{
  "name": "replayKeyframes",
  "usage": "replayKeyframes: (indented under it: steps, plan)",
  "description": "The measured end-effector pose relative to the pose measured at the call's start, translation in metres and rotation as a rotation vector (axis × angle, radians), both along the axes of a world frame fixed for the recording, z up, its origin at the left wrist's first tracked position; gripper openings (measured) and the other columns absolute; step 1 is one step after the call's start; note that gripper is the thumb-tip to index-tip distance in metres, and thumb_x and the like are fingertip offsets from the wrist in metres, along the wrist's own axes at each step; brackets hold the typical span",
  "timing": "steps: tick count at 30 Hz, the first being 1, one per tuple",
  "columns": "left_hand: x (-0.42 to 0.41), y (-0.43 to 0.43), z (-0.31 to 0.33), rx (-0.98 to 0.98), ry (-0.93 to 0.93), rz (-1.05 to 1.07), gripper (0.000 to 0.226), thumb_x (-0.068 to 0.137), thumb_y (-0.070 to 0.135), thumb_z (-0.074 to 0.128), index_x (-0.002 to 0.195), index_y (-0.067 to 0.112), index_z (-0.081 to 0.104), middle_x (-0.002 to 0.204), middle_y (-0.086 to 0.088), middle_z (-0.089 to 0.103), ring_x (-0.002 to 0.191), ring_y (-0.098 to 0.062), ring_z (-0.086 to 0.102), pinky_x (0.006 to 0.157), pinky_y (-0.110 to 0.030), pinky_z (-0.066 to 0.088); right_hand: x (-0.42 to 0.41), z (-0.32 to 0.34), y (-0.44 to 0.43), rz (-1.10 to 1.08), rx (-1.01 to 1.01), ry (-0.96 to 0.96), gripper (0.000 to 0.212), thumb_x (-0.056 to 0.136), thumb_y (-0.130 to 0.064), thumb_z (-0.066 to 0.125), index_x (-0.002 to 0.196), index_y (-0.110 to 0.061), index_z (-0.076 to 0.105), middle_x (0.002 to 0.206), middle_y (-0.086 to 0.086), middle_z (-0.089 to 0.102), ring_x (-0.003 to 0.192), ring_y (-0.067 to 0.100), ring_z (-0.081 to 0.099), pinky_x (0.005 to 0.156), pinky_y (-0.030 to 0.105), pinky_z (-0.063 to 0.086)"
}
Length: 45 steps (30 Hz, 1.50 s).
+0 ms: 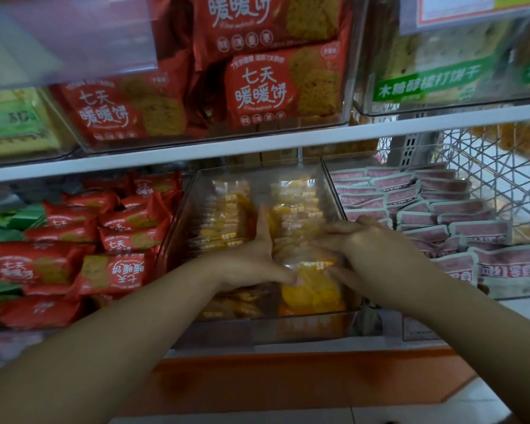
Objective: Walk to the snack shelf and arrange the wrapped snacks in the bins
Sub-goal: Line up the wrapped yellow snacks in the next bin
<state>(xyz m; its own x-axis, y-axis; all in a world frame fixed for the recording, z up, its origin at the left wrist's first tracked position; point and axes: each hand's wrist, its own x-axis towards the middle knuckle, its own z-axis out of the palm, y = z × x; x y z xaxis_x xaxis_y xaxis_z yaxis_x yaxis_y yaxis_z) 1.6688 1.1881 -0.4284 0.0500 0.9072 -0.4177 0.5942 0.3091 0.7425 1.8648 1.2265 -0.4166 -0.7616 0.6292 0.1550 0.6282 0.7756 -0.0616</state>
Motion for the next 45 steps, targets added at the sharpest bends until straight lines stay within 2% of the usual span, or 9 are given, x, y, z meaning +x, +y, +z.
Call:
replayKeyframes:
  steps: [5,8,12,15,18,21,31,36,45]
  plan:
    - [0.006,-0.006,-0.005,-0.038,0.129,-0.11,0.129,0.08,0.029,0.073,0.129,0.033,-0.047,0.153,-0.002,0.027,0.116,-0.014,0.054,0.101,-0.031,0.045,0.01,0.004,-0.011,0.068,-0.118,-0.098,0.057,0.088,-0.029,0.055,0.136,-0.049,0.033,0.152,-0.016,0.017,0.131,0.018,0.038,0.101,0.029,0.039]
    - [0.004,0.001,-0.006,-0.032,0.075,-0.103,0.13,0.081,0.026,0.073,0.127,0.031,-0.048,0.151,-0.003,0.032,0.118,-0.012,0.053,0.099,-0.022,0.044,0.008,0.001,-0.009,0.068,-0.09,-0.12,0.06,0.09,-0.031,0.054,0.14,-0.047,0.027,0.155,-0.012,0.012,0.128,0.022,0.033,0.104,0.029,0.032]
    - [0.003,0.002,-0.01,0.003,0.108,-0.075,0.135,0.077,0.035,0.076,0.124,0.033,-0.05,0.156,-0.001,0.02,0.124,-0.008,0.043,0.103,-0.022,0.039,0.007,-0.001,-0.007,0.021,-0.058,-0.133,0.065,0.087,-0.049,0.053,0.142,-0.047,0.02,0.156,-0.014,0.01,0.13,0.021,0.027,0.11,0.033,0.023]
    - [0.003,0.001,-0.013,0.037,0.136,-0.043,0.138,0.074,0.037,0.078,0.121,0.031,-0.052,0.156,-0.002,0.018,0.126,-0.009,0.04,0.101,-0.019,0.036,0.005,0.001,-0.009,-0.028,-0.021,-0.105,0.083,0.078,-0.066,0.053,0.146,-0.04,0.013,0.157,-0.011,0.003,0.142,0.021,0.001,0.116,0.043,0.0]
    - [0.001,0.005,-0.017,0.048,0.146,-0.003,0.146,0.062,0.047,0.083,0.111,0.033,-0.055,0.159,-0.007,-0.002,0.14,-0.015,0.023,0.11,-0.027,0.031,-0.002,0.0,-0.004,-0.033,-0.023,-0.164,0.104,0.07,-0.075,0.052,0.149,-0.03,0.002,0.158,-0.007,-0.006,0.143,0.018,-0.016,0.114,0.047,-0.012]
    - [0.002,0.008,-0.016,0.047,0.116,0.035,0.15,0.043,0.062,0.083,0.1,0.039,-0.054,0.157,-0.008,-0.018,0.145,-0.017,0.006,0.116,-0.034,0.024,-0.005,-0.002,0.002,-0.027,-0.029,-0.182,0.105,0.069,-0.077,0.051,0.149,-0.029,0.003,0.158,-0.009,0.001,0.144,0.015,-0.014,0.115,0.05,-0.012]
    - [0.006,0.011,-0.012,0.145,0.103,0.044,0.145,0.064,0.044,0.082,0.124,0.032,-0.049,0.149,-0.002,-0.037,0.144,-0.017,-0.015,0.118,-0.035,0.017,-0.001,-0.002,0.005,0.002,-0.061,-0.16,0.099,0.073,-0.07,0.054,0.149,-0.032,0.003,0.157,-0.012,-0.002,0.143,0.014,-0.015,0.116,0.048,-0.009]
    - [0.005,0.012,-0.012,0.226,0.055,0.006,0.143,0.061,0.041,0.085,0.132,0.043,-0.039,0.157,0.007,-0.018,0.144,-0.013,0.008,0.115,-0.034,0.026,0.0,-0.001,0.006,0.012,-0.071,-0.154,0.099,0.073,-0.069,0.056,0.148,-0.034,0.002,0.157,-0.014,-0.003,0.143,0.014,-0.015,0.116,0.048,-0.007]
    - [-0.001,0.013,-0.008,0.074,-0.076,0.001,0.147,0.051,0.056,0.083,0.138,0.037,-0.034,0.158,0.01,-0.004,0.144,-0.012,0.01,0.116,-0.034,0.023,-0.007,0.003,0.008,0.003,-0.078,-0.184,0.107,0.067,-0.073,0.058,0.149,-0.025,0.01,0.157,-0.011,0.002,0.144,0.013,-0.012,0.114,0.045,-0.01]
